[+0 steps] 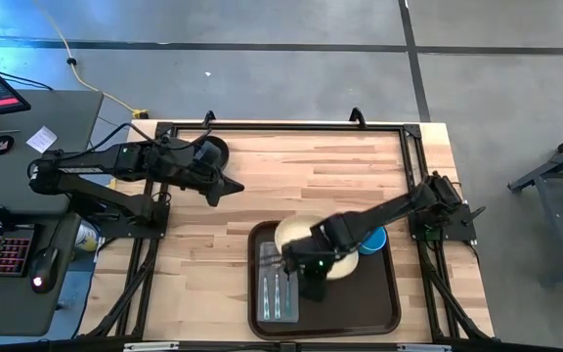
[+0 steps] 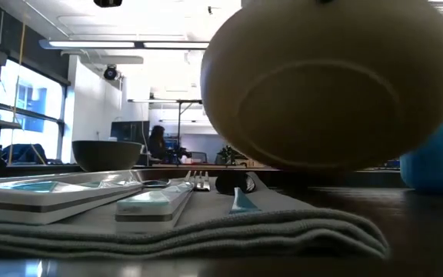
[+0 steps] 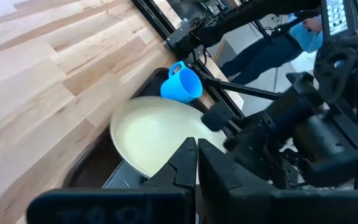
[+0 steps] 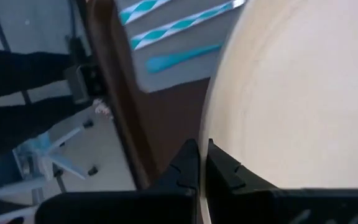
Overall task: Set up tray
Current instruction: Put the white plate on the brown tray to the right side of the blue spoon
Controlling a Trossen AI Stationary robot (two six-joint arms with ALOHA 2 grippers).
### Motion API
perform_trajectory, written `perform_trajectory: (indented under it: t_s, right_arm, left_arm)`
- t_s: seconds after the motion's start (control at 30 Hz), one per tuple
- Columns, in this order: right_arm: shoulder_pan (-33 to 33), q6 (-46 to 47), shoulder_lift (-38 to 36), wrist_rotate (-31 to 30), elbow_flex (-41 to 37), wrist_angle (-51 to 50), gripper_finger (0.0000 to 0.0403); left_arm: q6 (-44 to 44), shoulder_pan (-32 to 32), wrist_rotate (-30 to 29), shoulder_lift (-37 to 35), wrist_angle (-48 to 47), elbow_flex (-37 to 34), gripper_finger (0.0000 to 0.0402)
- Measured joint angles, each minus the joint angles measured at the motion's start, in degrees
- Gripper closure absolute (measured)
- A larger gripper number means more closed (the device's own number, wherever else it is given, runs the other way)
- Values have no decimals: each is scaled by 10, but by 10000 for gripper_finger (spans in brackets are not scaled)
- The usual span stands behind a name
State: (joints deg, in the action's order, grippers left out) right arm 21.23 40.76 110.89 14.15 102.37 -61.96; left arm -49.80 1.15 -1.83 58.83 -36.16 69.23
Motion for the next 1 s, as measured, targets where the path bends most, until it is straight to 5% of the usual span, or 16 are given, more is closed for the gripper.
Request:
perform_trajectory:
  t_s: [0.63, 1.0]
  right_arm:
    - [81, 39, 0, 60, 0, -5, 402]
    - [109, 28, 0, 30, -1, 6, 402]
  left_arm:
    - [-17, 0, -7, 0, 0, 0, 351]
    - [-27, 0, -18, 6, 0, 0, 351]
